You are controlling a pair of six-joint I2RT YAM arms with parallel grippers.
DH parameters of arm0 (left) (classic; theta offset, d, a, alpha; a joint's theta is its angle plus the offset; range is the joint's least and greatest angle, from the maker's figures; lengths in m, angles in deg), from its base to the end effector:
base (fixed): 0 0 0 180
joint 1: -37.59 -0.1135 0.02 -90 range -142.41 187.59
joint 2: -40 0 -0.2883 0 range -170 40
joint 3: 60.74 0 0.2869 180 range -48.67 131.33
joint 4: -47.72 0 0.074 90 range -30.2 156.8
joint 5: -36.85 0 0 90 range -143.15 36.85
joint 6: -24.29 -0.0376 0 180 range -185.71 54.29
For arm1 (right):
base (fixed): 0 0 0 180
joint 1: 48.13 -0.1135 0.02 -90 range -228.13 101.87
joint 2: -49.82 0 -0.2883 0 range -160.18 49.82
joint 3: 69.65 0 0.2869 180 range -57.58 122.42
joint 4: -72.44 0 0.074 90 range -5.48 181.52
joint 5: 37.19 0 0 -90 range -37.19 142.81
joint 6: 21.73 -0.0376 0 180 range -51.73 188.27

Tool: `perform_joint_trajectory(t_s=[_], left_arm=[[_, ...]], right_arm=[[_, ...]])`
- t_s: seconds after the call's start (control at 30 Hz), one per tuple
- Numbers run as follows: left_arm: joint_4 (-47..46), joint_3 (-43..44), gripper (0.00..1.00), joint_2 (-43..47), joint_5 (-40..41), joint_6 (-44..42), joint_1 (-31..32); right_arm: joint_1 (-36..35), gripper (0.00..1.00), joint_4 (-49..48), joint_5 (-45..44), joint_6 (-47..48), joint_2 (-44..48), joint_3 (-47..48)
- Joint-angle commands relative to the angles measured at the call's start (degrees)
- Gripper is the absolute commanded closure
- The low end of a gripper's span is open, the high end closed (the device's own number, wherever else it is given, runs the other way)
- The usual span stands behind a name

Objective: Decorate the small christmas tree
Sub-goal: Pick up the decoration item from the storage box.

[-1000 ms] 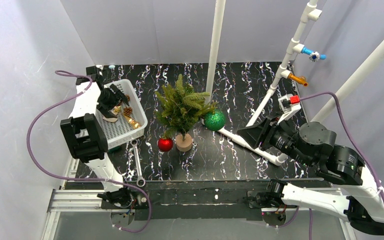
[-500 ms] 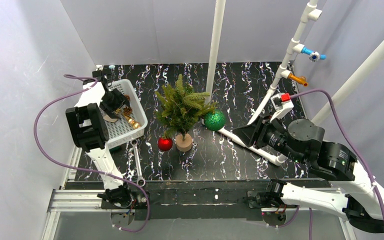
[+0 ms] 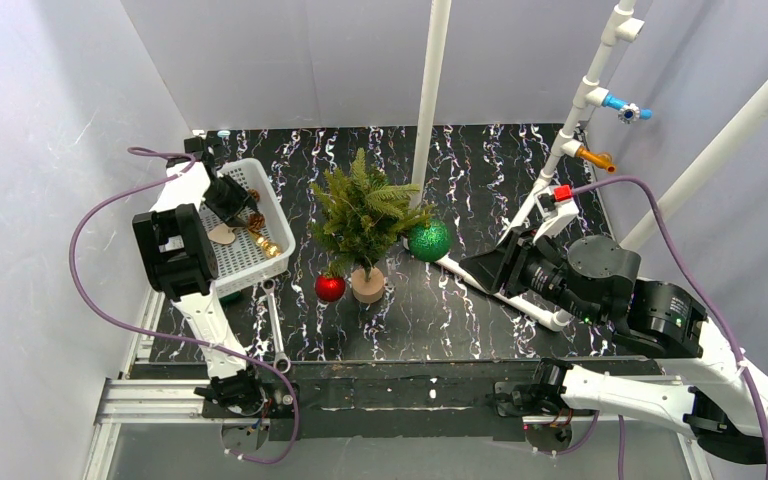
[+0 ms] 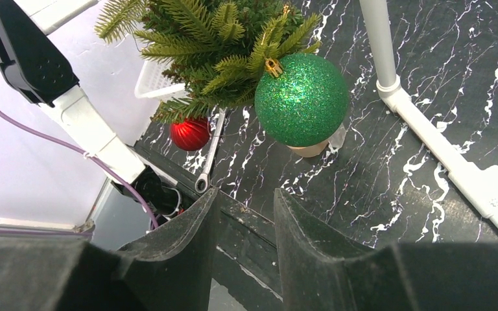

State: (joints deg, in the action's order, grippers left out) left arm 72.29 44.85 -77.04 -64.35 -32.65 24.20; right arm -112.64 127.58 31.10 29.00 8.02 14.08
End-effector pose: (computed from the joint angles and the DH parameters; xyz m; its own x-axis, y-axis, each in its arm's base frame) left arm 0.5094 0.1138 0.2481 -0.4389 -0.6546 -0.6156 -0.3744 0.7560 -0.5370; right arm 0.0662 0.1065 0.4725 -0.5089 0.2991 -0.8072 -0.4670 0.6918 0.5508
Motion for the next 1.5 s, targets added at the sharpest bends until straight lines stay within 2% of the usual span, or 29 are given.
perform_joint_trajectory(t_s=[0.0, 0.1, 0.2, 0.27, 0.4, 0.63, 0.83, 1.13, 1.47], left_arm=[[5.9, 0.9, 0.61, -0.8, -1.5, -0.3, -0.3], [5.6, -0.1, 0.59, 0.0, -1.6, -0.5, -0.3], [5.2, -0.4, 0.42, 0.0, -2.3, -0.6, -0.3], [5.3, 0.0, 0.38, -0.8, -3.2, -0.2, -0.3], [5.5, 0.3, 0.43, -1.8, -3.7, 0.2, -0.3], [5.5, -0.4, 0.46, -2.7, -3.7, -0.1, -0.3], [6.4, 0.3, 0.62, -1.4, -3.5, 0.1, -0.4], [7.7, 2.0, 0.69, 7.4, -5.8, 1.8, -3.0], [8.4, 0.1, 0.68, 23.2, -7.6, 4.2, -5.2]], right_arm=[[0.1, 0.56, -3.3, 0.2, -0.9, -0.2, 0.4], [0.1, 0.56, -3.5, 0.2, -1.0, -0.3, 0.4], [0.2, 0.56, -3.6, 0.4, -1.1, -0.3, 0.3], [0.1, 0.56, -3.6, 0.4, -1.2, -0.4, 0.1], [0.2, 0.56, -3.4, 0.2, -1.2, -0.2, 0.0], [0.2, 0.56, -3.9, 0.3, -1.1, -0.6, -0.1], [0.2, 0.56, -4.0, 0.4, -1.2, -0.6, -0.2], [0.2, 0.57, -5.1, 1.1, -1.2, -0.5, -0.8], [0.2, 0.57, -7.0, 3.1, -0.7, -0.5, -1.2]])
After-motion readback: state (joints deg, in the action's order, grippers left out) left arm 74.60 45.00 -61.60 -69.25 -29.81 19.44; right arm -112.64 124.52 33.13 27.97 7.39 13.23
